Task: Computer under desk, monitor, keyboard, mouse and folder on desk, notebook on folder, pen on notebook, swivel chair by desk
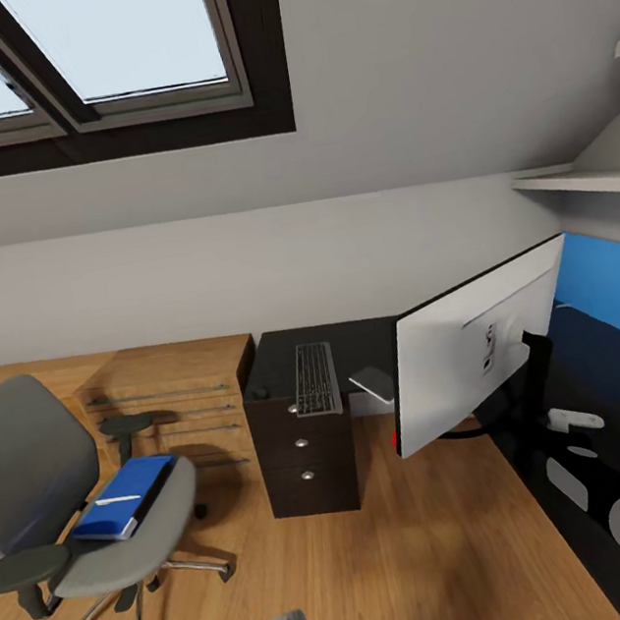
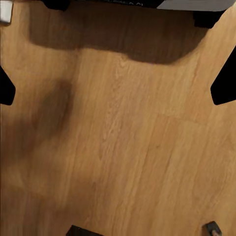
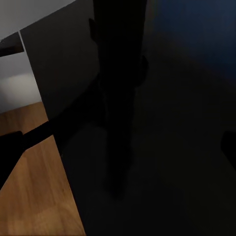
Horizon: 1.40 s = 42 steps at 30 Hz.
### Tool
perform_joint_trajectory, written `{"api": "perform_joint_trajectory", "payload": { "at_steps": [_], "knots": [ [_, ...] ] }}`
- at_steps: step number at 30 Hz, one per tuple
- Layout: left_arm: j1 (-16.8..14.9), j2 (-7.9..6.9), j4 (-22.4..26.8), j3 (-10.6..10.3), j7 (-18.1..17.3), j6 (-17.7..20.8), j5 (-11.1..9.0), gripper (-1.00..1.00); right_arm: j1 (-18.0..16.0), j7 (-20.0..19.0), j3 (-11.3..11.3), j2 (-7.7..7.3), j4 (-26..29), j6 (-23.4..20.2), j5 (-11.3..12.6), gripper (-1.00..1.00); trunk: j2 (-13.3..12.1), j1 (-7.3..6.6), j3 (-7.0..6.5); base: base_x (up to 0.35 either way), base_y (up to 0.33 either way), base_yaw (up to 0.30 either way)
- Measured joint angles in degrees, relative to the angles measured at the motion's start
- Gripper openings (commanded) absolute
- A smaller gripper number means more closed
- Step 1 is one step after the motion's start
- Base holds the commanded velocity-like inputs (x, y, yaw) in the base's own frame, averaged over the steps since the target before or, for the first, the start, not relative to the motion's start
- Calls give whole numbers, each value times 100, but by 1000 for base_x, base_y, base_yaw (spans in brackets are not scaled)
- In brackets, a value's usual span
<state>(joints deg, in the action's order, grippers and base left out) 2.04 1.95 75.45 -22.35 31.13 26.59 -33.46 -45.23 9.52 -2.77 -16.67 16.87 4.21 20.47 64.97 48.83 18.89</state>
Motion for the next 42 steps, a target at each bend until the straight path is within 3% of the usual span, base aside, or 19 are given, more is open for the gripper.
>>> {"api": "perform_joint_trajectory", "payload": {
  "at_steps": [7,11,20,26,34,42],
  "knots": [
    [-8,280,220,8,5,559,-67,100,0,-3,0,-12,-6,34,-4,100,281,154,126,0,0,0],
    [-9,318,234,27,5,615,-77,100,0,-3,0,-27,-6,102,-5,100,441,242,198,0,0,0],
    [-9,315,241,301,-9,641,-71,100,0,-2,0,-73,-6,175,-2,100,803,440,359,0,0,0],
    [-9,315,243,327,-4,604,-29,100,4,-3,0,-123,-16,262,-3,100,804,440,360,0,0,0],
    [-9,315,241,338,-10,597,-30,100,3,2,-1,-107,-131,847,31,100,804,440,360,0,0,0],
    [-10,210,222,340,-28,601,-20,100,9,-12,-8,-92,-153,887,11,100,804,440,360,0,0,-109]
  ]
}}
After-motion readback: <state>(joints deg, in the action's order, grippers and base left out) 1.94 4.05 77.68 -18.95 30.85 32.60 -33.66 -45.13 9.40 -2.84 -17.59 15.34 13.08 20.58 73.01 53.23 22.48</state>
